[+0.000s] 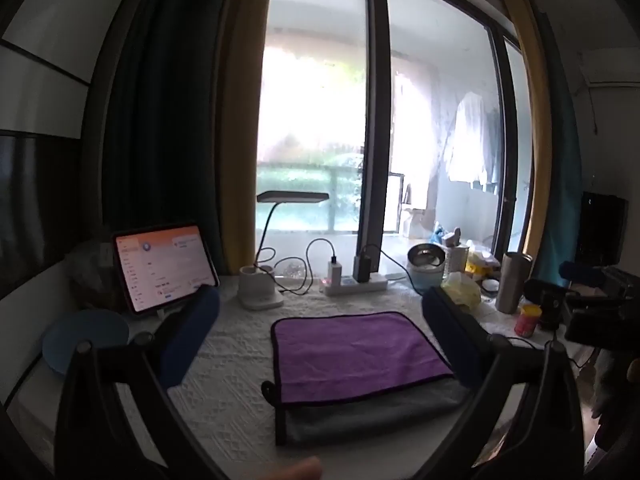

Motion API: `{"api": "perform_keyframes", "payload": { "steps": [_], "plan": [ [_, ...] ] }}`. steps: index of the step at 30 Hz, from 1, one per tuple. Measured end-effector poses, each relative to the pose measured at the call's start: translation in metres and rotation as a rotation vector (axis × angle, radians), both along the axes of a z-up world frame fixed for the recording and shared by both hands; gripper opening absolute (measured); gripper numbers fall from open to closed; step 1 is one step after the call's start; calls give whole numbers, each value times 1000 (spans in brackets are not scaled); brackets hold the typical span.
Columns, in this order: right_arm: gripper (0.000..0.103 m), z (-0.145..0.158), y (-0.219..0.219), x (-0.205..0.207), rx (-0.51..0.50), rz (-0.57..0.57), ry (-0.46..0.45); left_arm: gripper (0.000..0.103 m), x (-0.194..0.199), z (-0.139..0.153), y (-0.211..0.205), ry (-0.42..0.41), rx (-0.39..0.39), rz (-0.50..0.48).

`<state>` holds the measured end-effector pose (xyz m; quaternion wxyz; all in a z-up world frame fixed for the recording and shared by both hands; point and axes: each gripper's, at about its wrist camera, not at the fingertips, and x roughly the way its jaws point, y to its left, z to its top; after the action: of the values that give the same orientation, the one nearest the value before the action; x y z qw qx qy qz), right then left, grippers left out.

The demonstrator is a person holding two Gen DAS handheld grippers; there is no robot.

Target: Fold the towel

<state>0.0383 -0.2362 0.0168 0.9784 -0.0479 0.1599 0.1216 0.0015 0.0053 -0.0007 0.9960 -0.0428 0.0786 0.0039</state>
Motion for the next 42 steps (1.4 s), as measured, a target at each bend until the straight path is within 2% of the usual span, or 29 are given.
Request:
{"api": "perform_keyframes", "payload": {
  "steps": [42],
  "plan": [
    [89,-6,9,-1,-3,1,-12,102,0,-2,5,22,-35,0]
  ]
}}
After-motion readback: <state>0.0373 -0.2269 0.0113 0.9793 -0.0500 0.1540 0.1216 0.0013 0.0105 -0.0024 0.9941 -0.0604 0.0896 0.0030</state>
